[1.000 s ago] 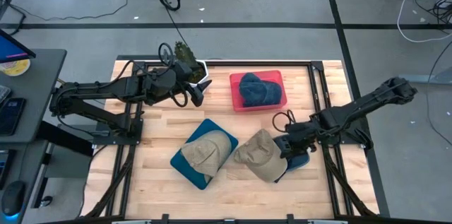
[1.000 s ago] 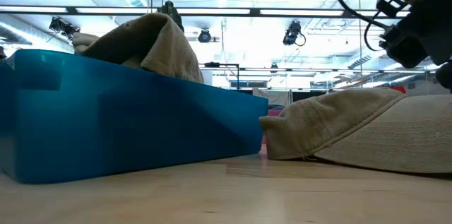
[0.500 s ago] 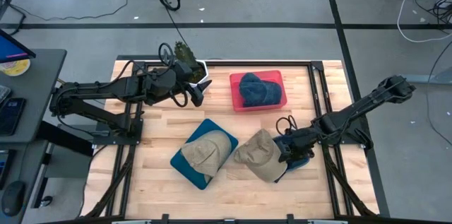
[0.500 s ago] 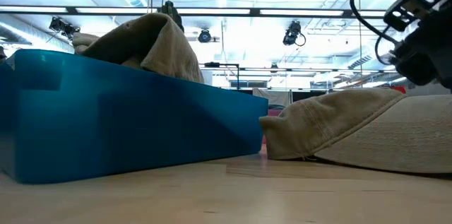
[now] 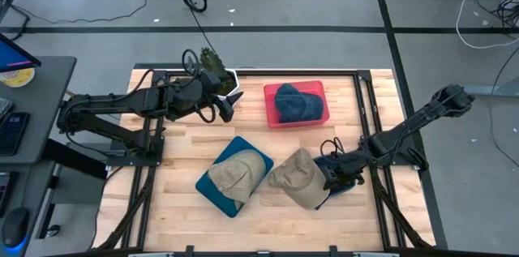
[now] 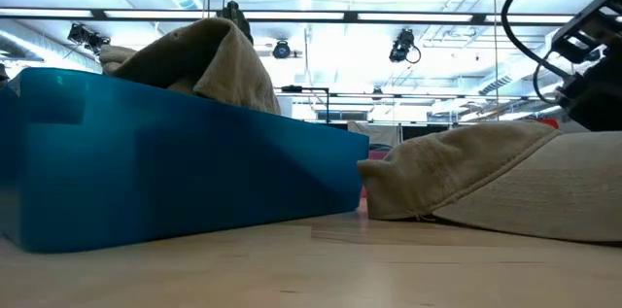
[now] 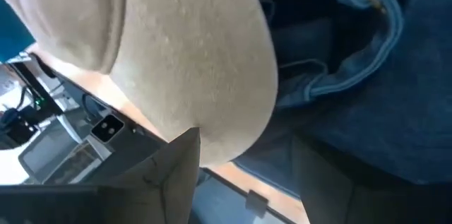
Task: Pick & Place hat
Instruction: Put the brown cap into the blue bin
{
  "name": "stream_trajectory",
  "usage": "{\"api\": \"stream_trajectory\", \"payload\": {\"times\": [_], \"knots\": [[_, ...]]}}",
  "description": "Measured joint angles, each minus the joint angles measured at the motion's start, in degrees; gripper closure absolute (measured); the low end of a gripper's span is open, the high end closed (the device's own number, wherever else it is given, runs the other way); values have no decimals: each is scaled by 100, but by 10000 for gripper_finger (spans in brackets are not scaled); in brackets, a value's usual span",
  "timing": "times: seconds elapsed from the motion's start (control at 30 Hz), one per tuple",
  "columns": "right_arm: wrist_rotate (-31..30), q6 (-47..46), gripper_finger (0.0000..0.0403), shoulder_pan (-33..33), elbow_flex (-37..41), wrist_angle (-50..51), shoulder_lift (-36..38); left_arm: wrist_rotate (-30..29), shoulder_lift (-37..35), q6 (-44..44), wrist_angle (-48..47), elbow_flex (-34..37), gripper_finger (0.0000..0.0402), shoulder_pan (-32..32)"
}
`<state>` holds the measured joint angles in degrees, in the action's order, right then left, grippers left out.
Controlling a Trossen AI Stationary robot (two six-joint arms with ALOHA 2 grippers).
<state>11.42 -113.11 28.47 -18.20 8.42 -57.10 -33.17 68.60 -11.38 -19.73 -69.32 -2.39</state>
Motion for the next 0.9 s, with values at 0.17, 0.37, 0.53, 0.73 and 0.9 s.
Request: {"api": "stream_trajectory", "payload": {"times": [0.17,0.37,0.53,0.73,0.9], "knots": [[-283,-46,188,28,85,-179,0,-2,0,-2,4,0,70,0],[-615,-262,188,28,443,-933,0,-2,0,-3,9,0,70,0],[-1069,-296,188,28,675,-1684,0,-2,0,-31,11,0,70,0],[-1498,-178,188,26,691,-2165,0,-2,0,-42,13,0,70,0],[-1681,-130,193,26,691,-2343,0,-2,0,-44,15,0,70,-2]]}}
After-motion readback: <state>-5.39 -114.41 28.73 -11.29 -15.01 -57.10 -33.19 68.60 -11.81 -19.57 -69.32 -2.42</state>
